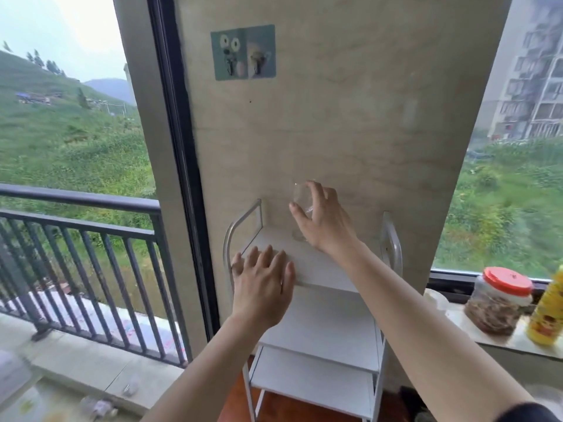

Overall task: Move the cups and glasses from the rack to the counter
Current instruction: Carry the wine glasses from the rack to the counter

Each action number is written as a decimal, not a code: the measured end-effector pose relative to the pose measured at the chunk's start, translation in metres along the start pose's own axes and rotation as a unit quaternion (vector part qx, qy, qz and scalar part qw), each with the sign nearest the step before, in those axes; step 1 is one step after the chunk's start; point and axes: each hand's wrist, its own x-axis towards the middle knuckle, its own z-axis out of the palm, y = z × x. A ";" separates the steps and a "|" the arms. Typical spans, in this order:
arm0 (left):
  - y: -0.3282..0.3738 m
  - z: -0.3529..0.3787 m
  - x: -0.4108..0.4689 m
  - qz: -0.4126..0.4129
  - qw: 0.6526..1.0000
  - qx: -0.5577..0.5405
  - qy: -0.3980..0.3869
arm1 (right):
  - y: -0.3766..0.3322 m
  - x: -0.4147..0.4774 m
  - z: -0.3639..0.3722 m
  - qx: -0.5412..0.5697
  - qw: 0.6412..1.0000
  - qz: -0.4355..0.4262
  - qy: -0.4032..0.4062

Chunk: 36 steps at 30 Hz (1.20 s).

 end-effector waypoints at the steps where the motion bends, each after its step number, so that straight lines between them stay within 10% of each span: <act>1: 0.000 0.001 0.001 -0.002 1.000 0.000 -0.002 | -0.001 0.000 0.000 0.014 1.000 0.000 0.016; 19: 0.009 -0.024 0.005 -0.047 0.994 -0.087 -0.046 | -0.012 -0.033 -0.076 0.130 0.980 -0.032 0.149; 24: 0.042 -0.059 0.013 -0.082 0.907 -0.412 0.027 | -0.016 -0.070 -0.118 0.173 0.963 -0.051 0.199; 31: 0.127 -0.053 -0.010 -0.013 0.835 -0.550 0.004 | 0.031 -0.149 -0.167 0.178 0.942 -0.061 0.279; 36: 0.210 -0.028 -0.041 0.069 0.903 -0.423 -0.006 | 0.084 -0.222 -0.227 0.089 0.923 -0.017 0.375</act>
